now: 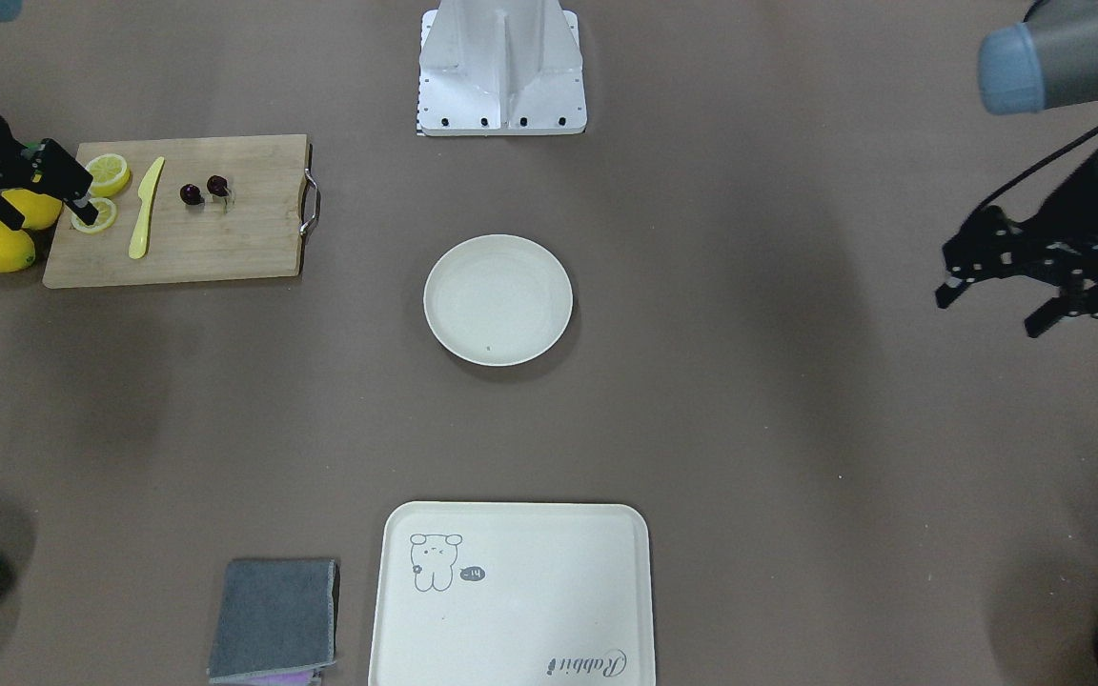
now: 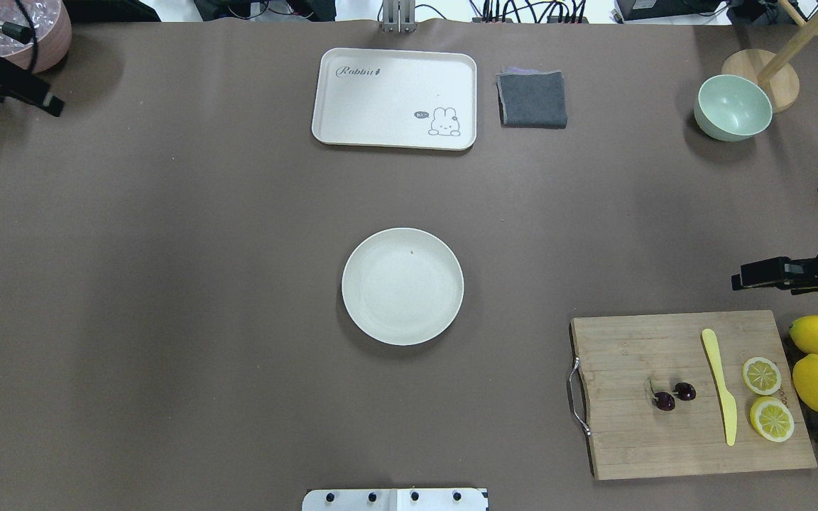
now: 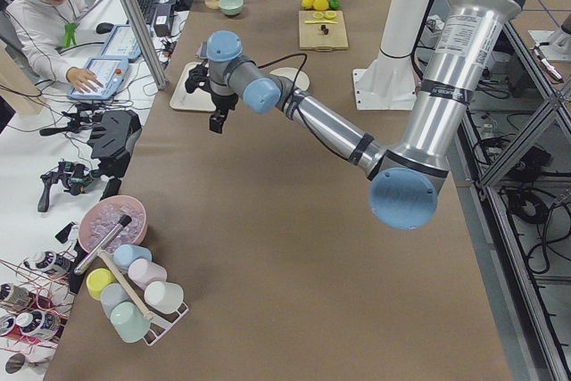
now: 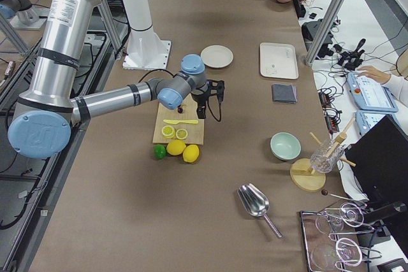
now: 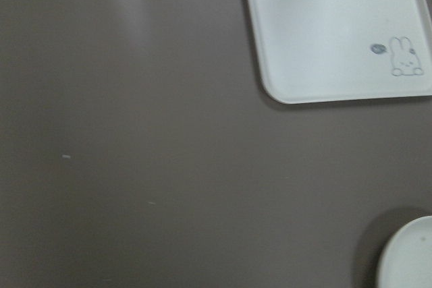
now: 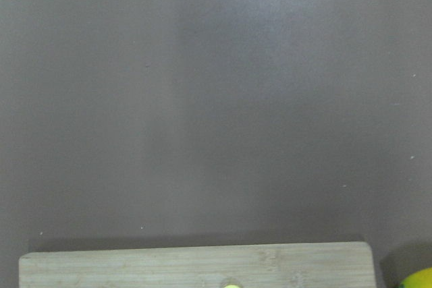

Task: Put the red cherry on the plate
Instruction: 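Release the plate and withdraw the left arm while the right arm reaches the board, then lower the right gripper onto the dark red cherries and grasp them by the stems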

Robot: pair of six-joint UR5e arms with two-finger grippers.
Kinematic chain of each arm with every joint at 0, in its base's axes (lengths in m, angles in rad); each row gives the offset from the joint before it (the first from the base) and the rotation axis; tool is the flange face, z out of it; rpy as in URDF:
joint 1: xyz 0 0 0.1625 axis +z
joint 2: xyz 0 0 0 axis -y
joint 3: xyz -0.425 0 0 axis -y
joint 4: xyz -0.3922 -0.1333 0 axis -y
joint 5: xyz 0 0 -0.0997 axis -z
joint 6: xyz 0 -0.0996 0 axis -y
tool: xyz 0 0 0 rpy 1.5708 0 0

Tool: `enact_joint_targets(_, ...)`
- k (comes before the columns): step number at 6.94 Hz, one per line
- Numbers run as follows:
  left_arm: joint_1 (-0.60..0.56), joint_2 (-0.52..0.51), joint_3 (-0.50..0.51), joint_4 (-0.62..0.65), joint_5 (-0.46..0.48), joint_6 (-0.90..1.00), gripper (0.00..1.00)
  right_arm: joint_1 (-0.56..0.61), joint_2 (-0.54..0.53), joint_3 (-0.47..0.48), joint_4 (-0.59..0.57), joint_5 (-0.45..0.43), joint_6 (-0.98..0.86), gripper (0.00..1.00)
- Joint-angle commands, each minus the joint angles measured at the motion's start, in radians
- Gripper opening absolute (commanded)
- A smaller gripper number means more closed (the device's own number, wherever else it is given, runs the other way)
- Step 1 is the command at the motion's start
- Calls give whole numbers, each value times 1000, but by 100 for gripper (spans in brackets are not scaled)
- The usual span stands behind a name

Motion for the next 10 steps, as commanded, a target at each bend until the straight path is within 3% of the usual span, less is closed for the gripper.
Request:
enact_joint_targets(1, -153, 135, 22, 95, -25, 258, 98, -134, 50, 39, -110, -105, 31, 100)
enact_joint_targets(4, -205, 176, 37, 79, -28, 251, 98, -283, 202, 10, -219, -237, 58, 100)
enact_joint_targets(7, -204, 174, 40, 79, -26, 250, 98, -370, 152, 8, -220, -242, 58, 94)
enact_joint_targets(10, -205, 176, 30, 79, -28, 250, 98, -452, 103, 11, -220, -300, 57, 90)
